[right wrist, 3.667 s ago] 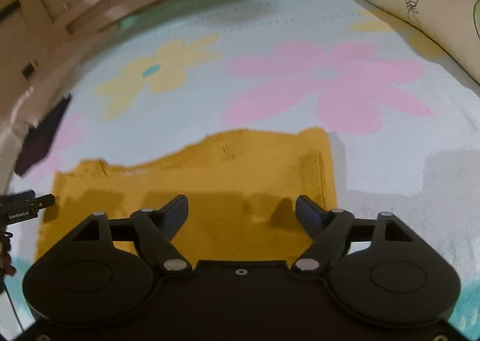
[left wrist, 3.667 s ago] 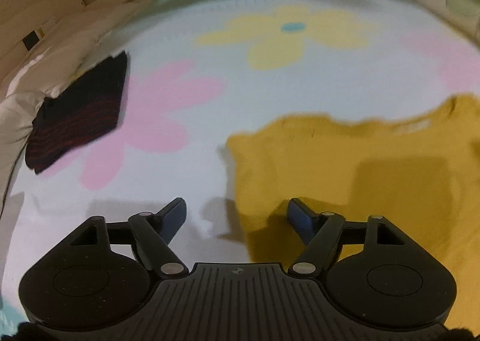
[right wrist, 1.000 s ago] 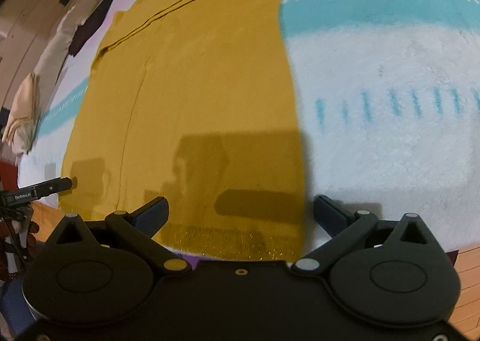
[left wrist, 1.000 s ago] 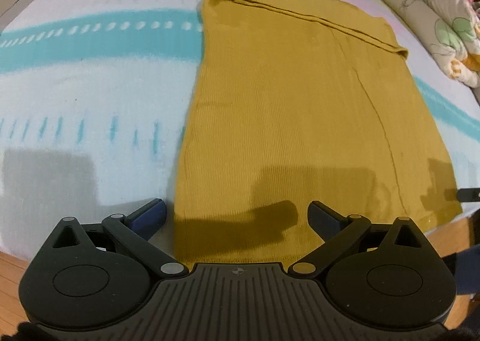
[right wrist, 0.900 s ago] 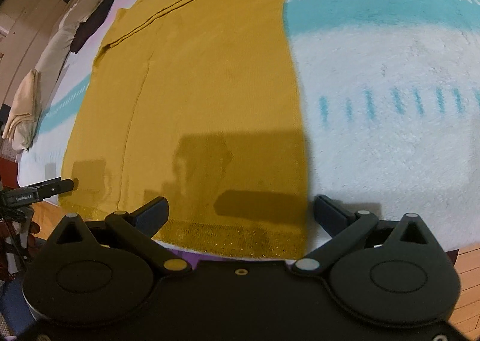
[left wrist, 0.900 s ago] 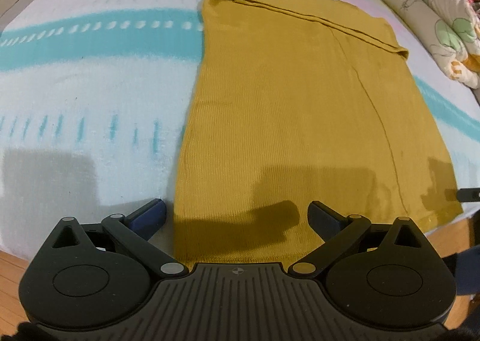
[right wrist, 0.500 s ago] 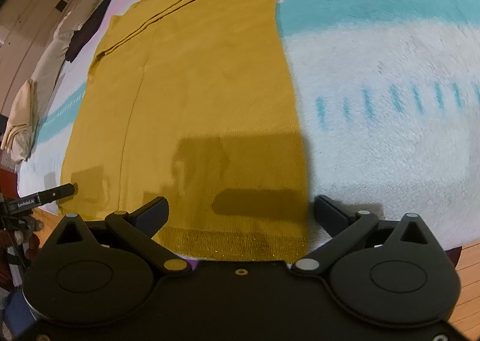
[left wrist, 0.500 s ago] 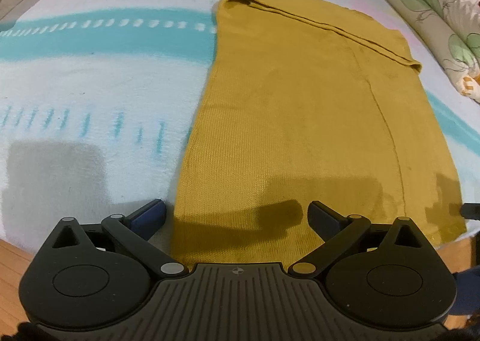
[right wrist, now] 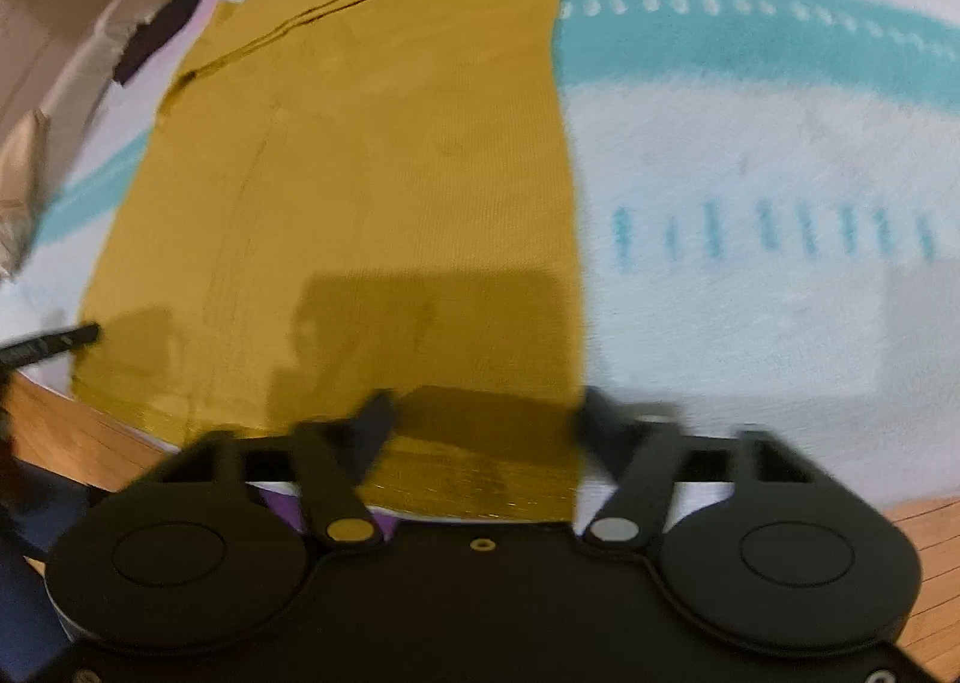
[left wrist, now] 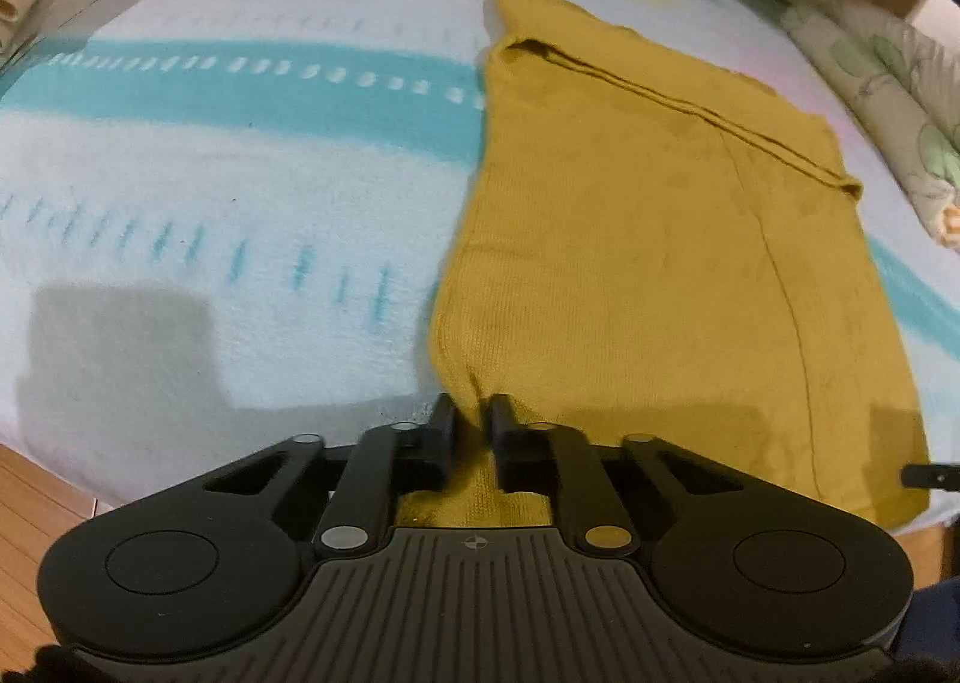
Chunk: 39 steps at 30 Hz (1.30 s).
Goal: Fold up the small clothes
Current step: 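Close the left tool on the hem while the right tool grasps the glittery hem, then lift the hem with both tools and lay it over toward the collar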
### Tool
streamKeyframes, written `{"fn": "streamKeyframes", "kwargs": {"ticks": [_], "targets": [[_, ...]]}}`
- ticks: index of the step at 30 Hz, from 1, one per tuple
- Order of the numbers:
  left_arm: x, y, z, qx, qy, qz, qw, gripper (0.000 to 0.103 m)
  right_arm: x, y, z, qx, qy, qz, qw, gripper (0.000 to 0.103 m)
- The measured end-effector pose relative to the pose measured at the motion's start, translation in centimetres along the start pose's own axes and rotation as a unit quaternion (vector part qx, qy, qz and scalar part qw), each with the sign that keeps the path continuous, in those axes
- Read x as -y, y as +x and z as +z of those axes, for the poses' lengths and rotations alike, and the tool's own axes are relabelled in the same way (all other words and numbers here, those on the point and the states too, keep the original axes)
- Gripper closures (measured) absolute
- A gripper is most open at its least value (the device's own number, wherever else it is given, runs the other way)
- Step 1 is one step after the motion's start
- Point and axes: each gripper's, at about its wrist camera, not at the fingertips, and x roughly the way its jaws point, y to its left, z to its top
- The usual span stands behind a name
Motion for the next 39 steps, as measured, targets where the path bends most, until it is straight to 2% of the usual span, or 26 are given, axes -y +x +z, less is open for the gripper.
{"fn": "streamKeyframes", "kwargs": {"ticks": [2,3,7,11,17,23,27,32,39], "targets": [[0.1,-0.4,0.1,0.014,0.002,-0.002,0.9999,0.097,0.4,0.0,0.0,-0.002,0.022,0.032,0.999,0.085],[0.2,-0.7,0.2,0.022,0.001,-0.006,0.9997,0.098,0.7,-0.1,0.0,0.001,0.035,0.048,0.998,0.088],[0.2,-2.1,0.9,0.064,-0.010,-0.019,0.9977,0.098,1.1,-1.3,0.5,0.039,0.045,0.081,0.995,0.088],[0.3,-2.4,1.8,0.090,-0.023,-0.026,0.9953,0.098,1.5,-2.7,1.1,0.095,0.064,0.122,0.986,0.088],[0.9,-3.3,3.2,0.119,-0.034,-0.040,0.9915,0.098,1.2,-4.5,2.3,0.182,0.080,0.151,0.968,0.088],[0.6,-3.6,6.6,0.132,-0.061,-0.048,0.9882,0.098,1.2,-5.9,4.0,0.243,0.090,0.153,0.954,0.088],[1.2,-3.7,9.6,0.145,-0.060,-0.046,0.9866,0.098,1.0,-6.7,6.3,0.265,0.096,0.149,0.948,0.088],[2.3,-3.2,13.8,0.157,-0.053,-0.046,0.9851,0.098,1.2,-6.8,9.7,0.272,0.100,0.141,0.947,0.088],[3.3,-0.4,18.4,0.156,-0.057,-0.039,0.9853,0.098,2.3,-5.8,15.0,0.275,0.111,0.120,0.948,0.088]]}}
